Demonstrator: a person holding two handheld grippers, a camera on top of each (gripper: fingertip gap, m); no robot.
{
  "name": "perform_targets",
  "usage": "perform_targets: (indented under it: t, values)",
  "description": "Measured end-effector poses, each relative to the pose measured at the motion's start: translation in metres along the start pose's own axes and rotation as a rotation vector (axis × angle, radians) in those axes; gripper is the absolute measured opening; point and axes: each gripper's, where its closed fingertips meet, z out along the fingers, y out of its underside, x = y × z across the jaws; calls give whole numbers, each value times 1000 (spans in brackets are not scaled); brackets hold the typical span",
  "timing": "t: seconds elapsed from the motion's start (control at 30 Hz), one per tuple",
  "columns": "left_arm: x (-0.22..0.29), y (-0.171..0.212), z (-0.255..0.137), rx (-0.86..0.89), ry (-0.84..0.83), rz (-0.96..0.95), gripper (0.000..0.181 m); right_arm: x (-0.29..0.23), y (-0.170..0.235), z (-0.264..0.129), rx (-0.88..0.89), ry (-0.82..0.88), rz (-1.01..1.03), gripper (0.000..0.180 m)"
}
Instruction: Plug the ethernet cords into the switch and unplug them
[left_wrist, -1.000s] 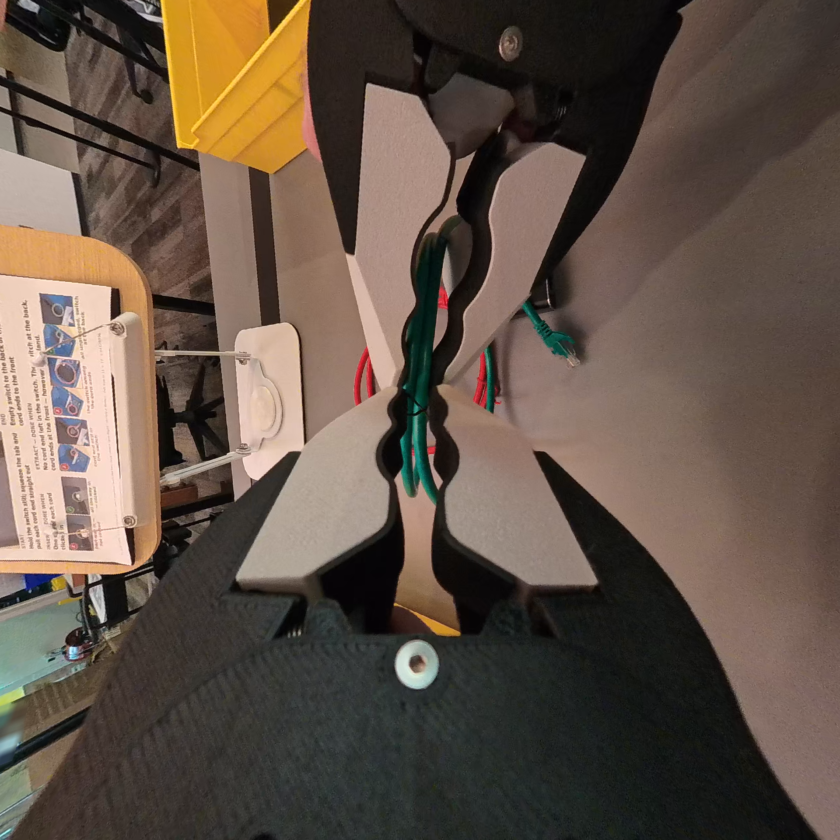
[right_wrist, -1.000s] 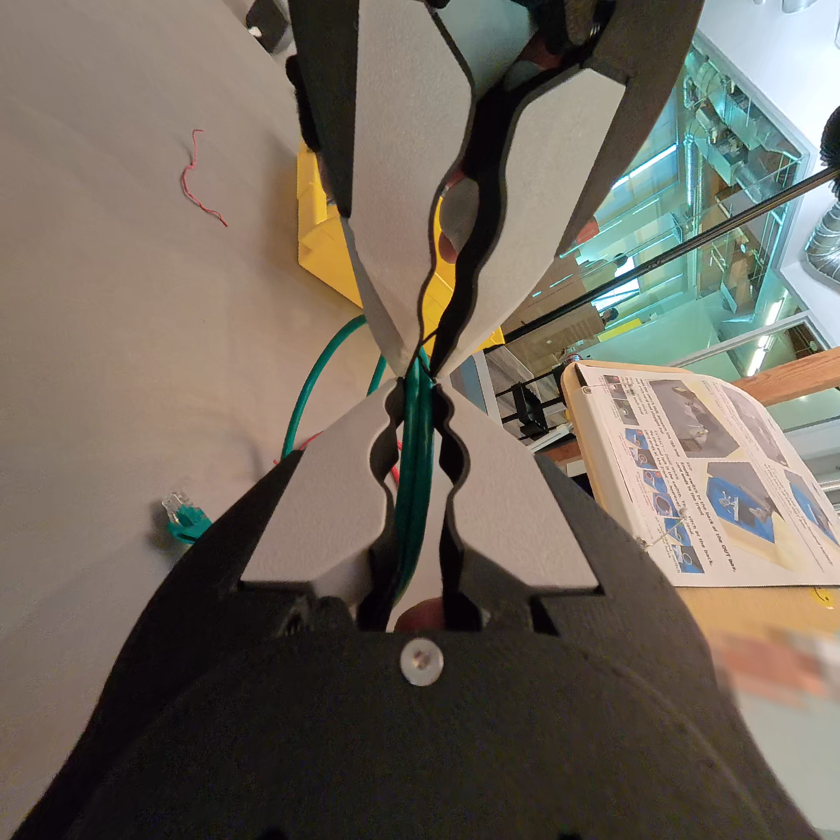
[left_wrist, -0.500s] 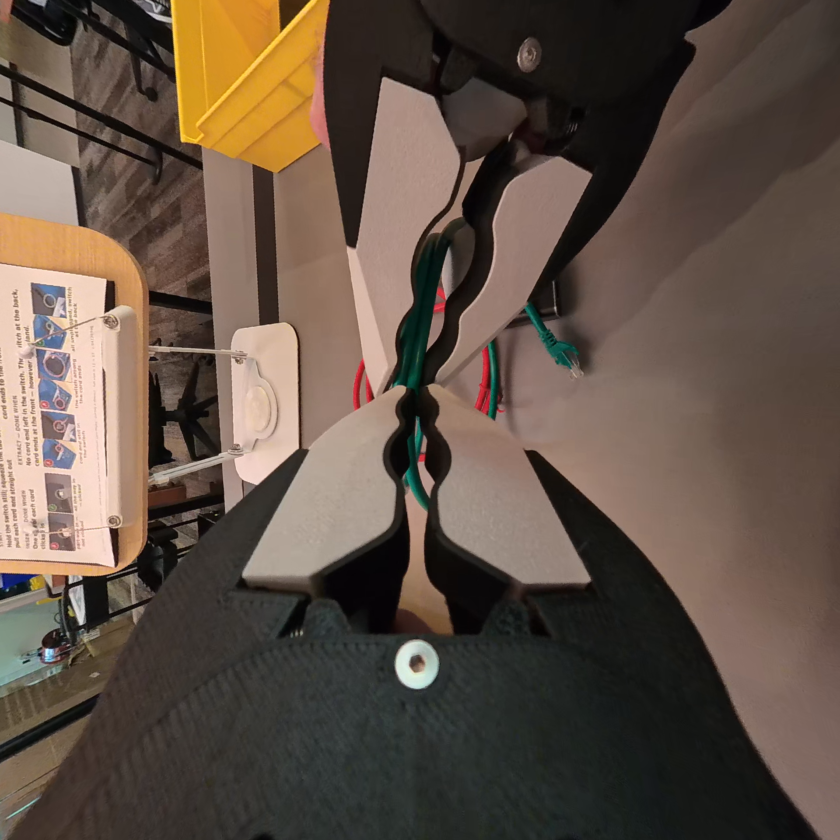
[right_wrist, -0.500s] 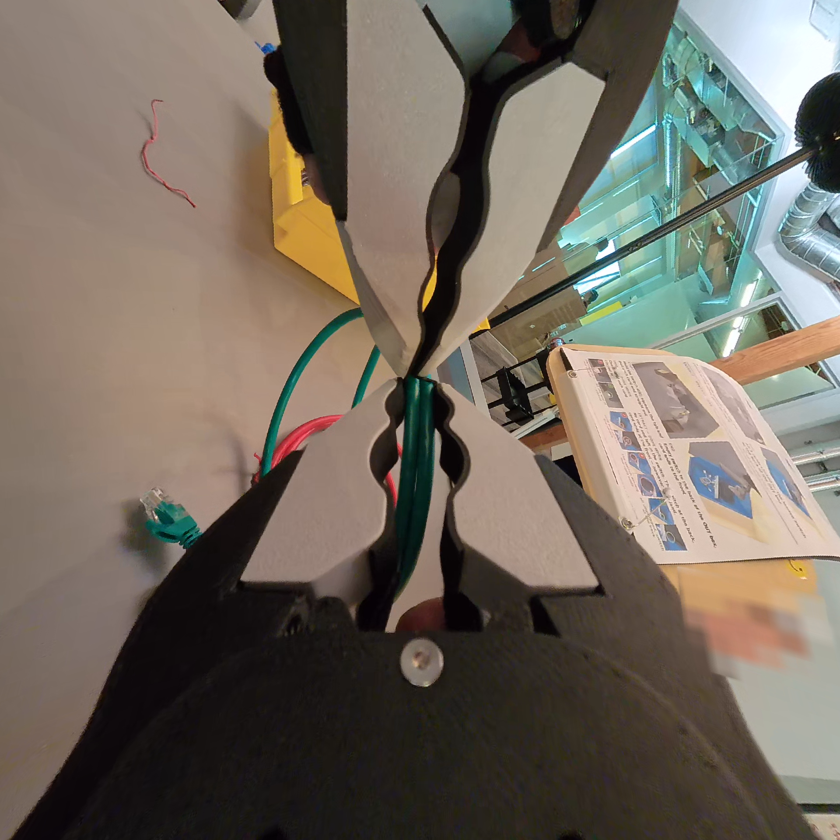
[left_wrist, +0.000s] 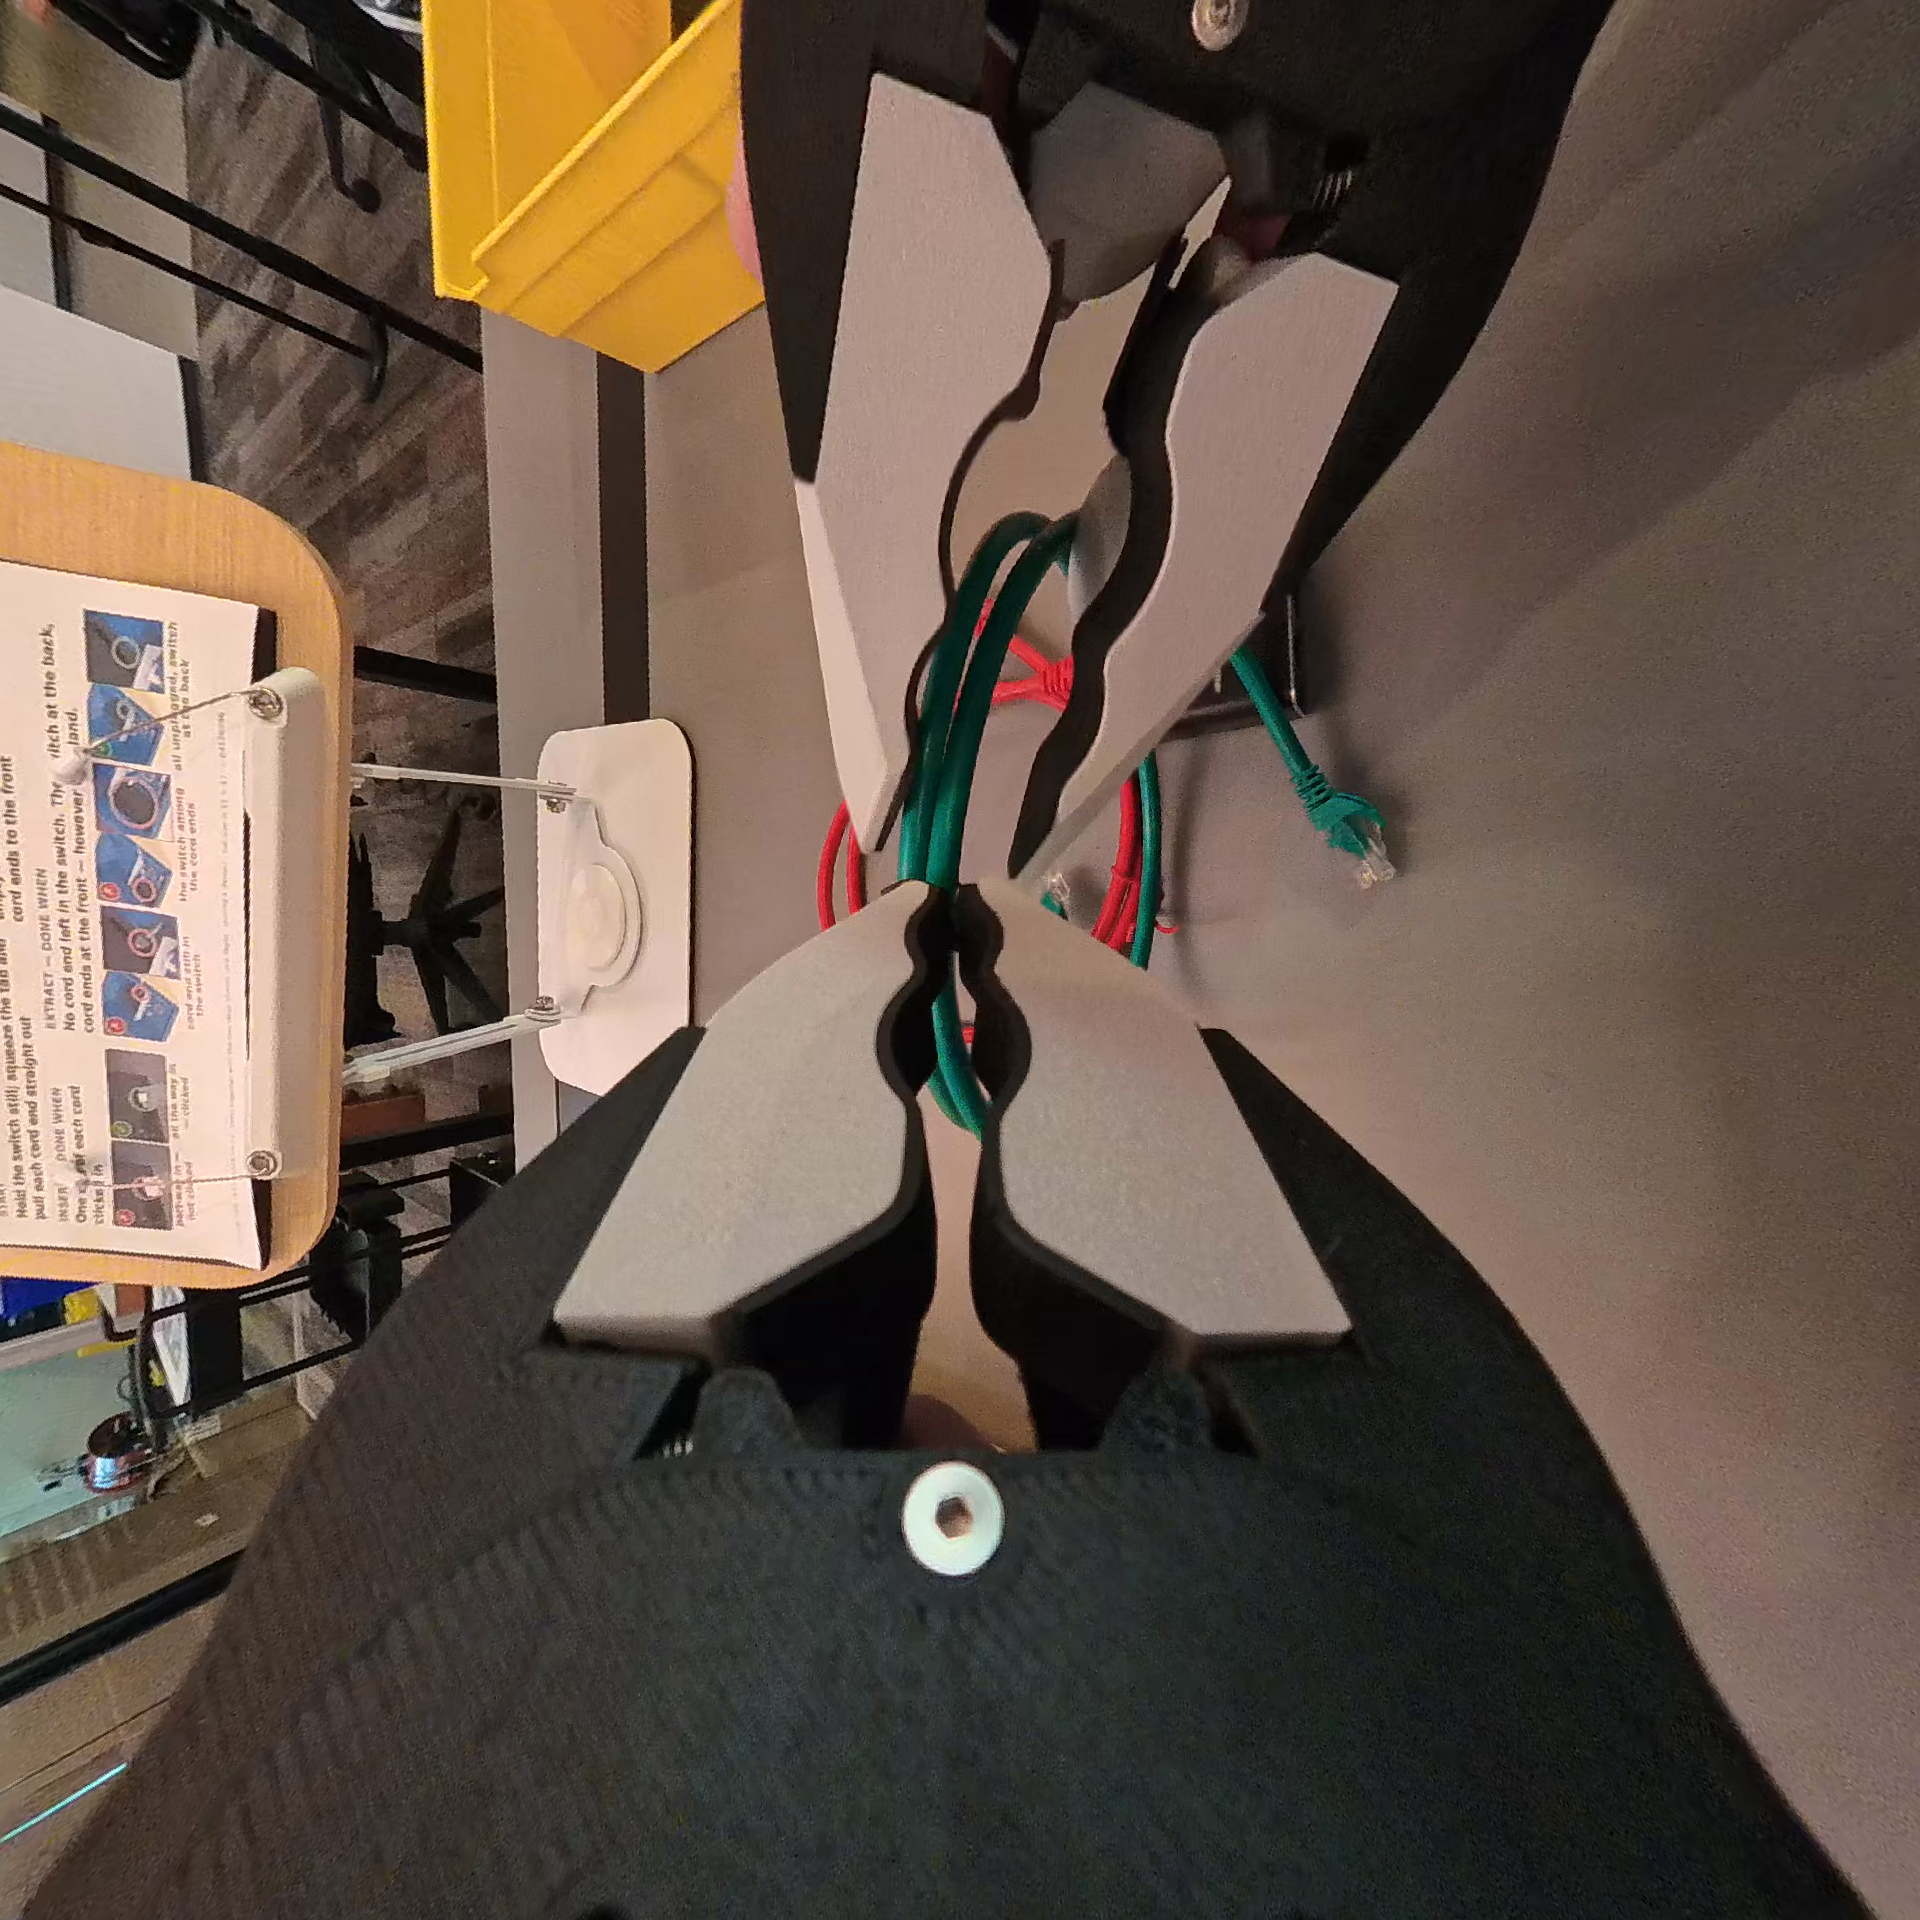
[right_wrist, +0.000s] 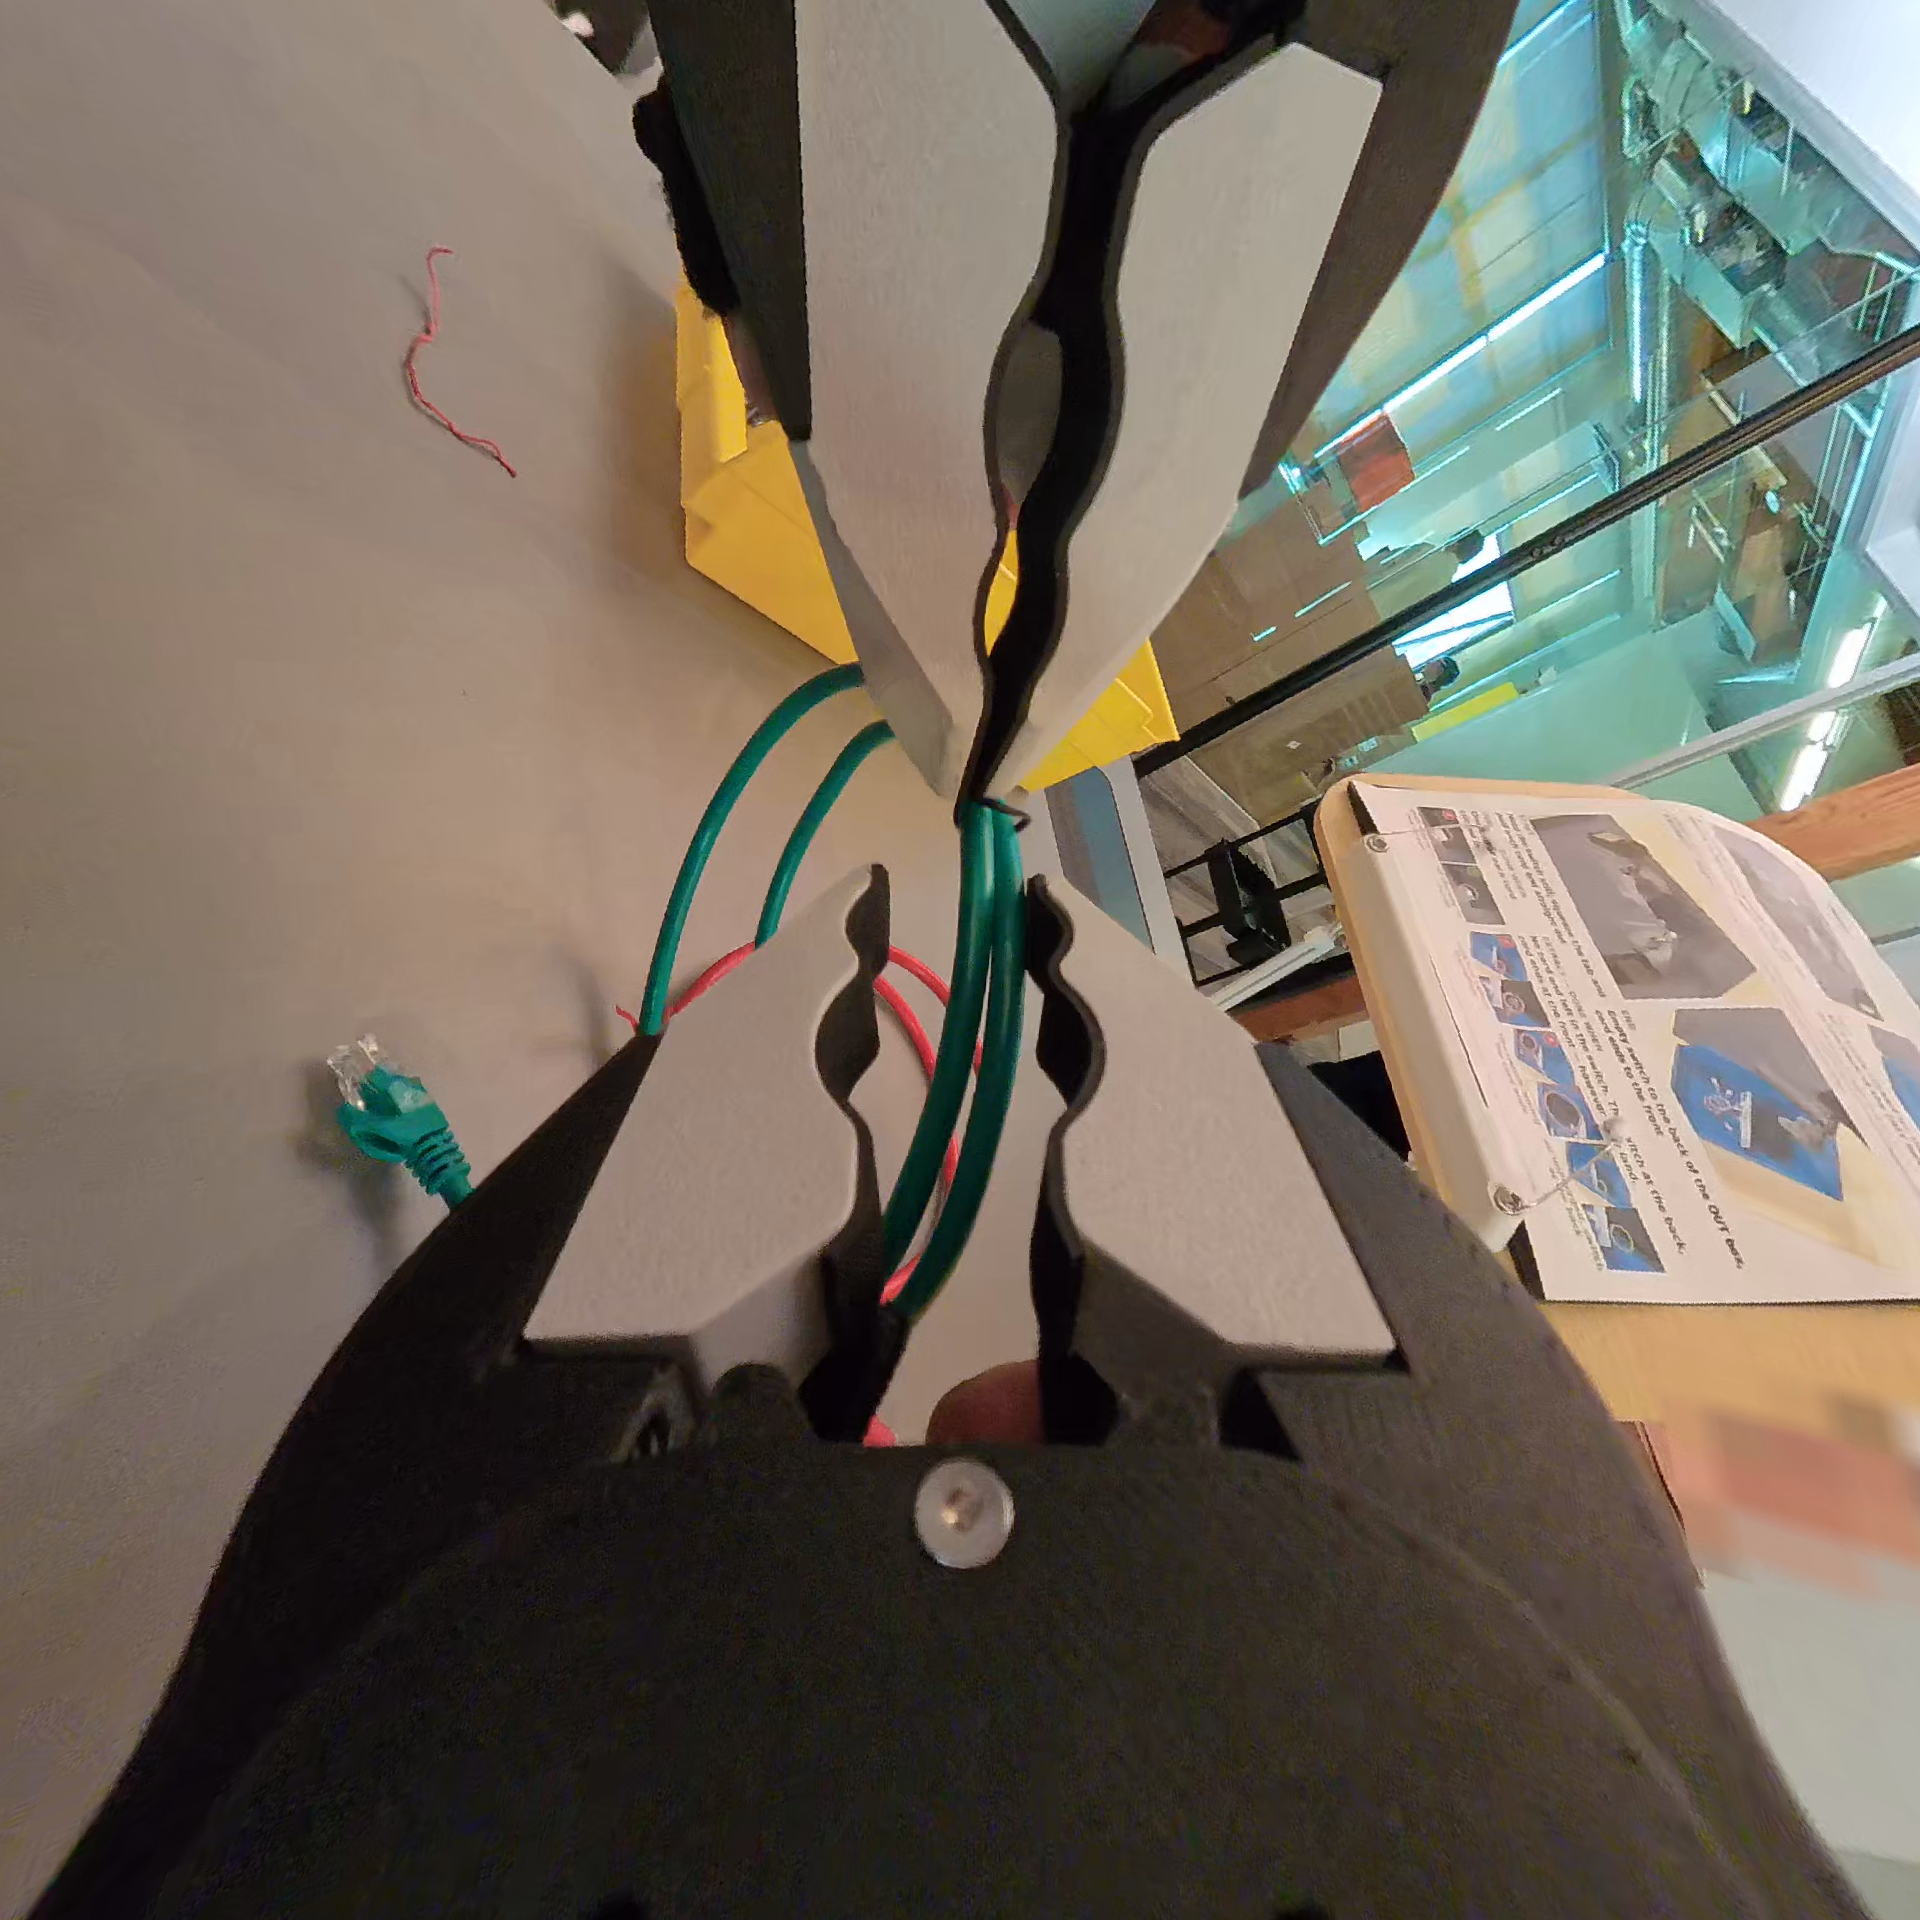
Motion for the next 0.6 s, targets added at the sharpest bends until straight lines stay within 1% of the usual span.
perform_targets:
  t: [0.33,0.47,0.53,0.6]
  values:
    - [-5,2,1,-12,-27,-5,2,-1,9,-3,-24,-58,62,28]
    - [-16,7,1,-55,-75,-48,1,-3,10,-5,-37,-109,154,29]
    - [-21,8,1,-60,-94,-58,1,-5,8,-7,-31,-146,202,24]
    - [-23,8,0,-60,-95,-58,1,-7,6,-8,-24,-169,238,25]
